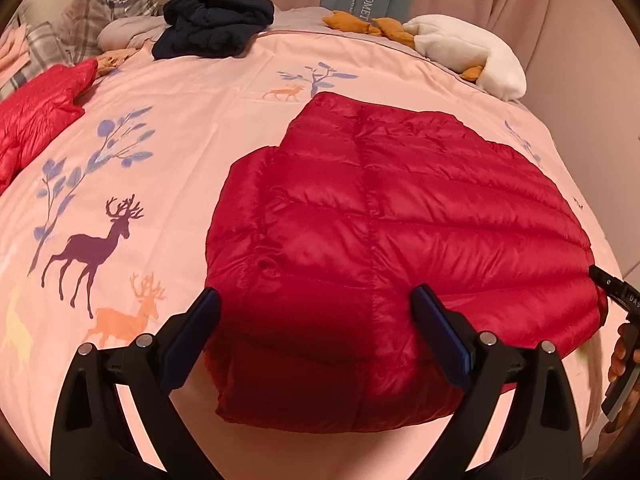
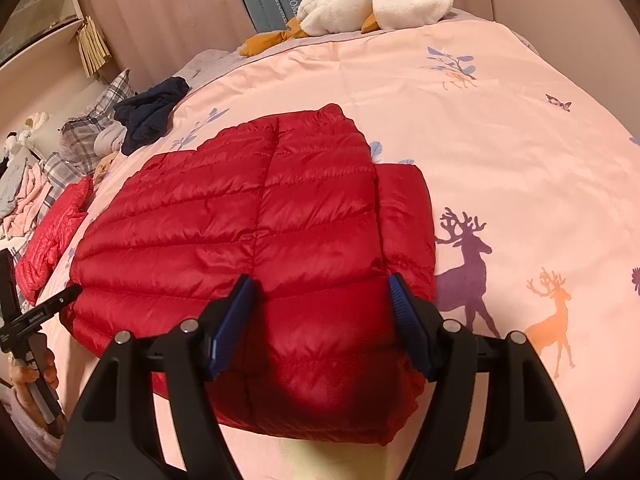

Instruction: Fold large clothes

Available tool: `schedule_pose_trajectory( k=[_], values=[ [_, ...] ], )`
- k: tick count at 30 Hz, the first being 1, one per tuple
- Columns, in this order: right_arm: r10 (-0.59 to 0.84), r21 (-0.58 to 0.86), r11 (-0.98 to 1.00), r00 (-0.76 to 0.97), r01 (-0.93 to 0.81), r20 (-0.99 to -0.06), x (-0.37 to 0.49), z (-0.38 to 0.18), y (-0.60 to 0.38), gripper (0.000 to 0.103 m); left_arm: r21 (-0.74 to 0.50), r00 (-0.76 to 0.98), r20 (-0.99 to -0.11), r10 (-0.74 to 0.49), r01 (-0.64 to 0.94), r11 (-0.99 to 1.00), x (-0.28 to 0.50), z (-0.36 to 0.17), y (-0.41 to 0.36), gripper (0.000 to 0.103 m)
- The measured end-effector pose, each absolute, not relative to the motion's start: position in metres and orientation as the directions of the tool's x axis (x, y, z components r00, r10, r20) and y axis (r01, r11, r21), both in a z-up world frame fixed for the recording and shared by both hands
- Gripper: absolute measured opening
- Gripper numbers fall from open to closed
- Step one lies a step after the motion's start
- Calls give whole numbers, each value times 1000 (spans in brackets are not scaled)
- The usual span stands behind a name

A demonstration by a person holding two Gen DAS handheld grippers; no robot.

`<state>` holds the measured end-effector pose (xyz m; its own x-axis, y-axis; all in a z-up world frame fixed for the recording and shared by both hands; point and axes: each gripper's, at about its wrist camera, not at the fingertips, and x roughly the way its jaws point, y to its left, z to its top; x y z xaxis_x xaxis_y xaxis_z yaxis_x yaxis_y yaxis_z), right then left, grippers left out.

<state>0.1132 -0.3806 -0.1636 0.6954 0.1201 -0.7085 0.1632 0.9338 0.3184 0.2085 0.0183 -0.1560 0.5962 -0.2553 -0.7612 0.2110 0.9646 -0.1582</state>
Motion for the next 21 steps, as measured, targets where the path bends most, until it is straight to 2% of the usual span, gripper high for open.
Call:
schedule_pose_trajectory(
  k=[3,6,8,10,11,15,21],
  values=[
    [129,325,932,693,159,-709,113,-165,-382,65,-172,589,-762,-271,220,960,208,-157,20,97],
    [124,318,935,693,158,-710,113,-167,-380,47,-168,590,-760,-274,229,959,207,-158,20,94],
    [117,309,938,698,156,-706,112,-167,-379,31,-172,592,-756,-279,232,957,206,-157,19,88],
    [113,308,939,704,156,-701,111,-165,-379,18,-172,595,-753,-282,235,957,205,-156,19,77],
    [113,309,938,708,155,-697,110,-164,-379,15,-170,597,-752,-281,237,957,204,-154,19,75],
    [101,309,938,731,156,-675,102,-159,-377,10,-163,600,-751,-276,238,958,202,-153,21,67],
    [101,341,922,738,182,-667,90,-168,-379,9,-164,596,-753,-278,239,957,202,-157,24,67]
  ],
)
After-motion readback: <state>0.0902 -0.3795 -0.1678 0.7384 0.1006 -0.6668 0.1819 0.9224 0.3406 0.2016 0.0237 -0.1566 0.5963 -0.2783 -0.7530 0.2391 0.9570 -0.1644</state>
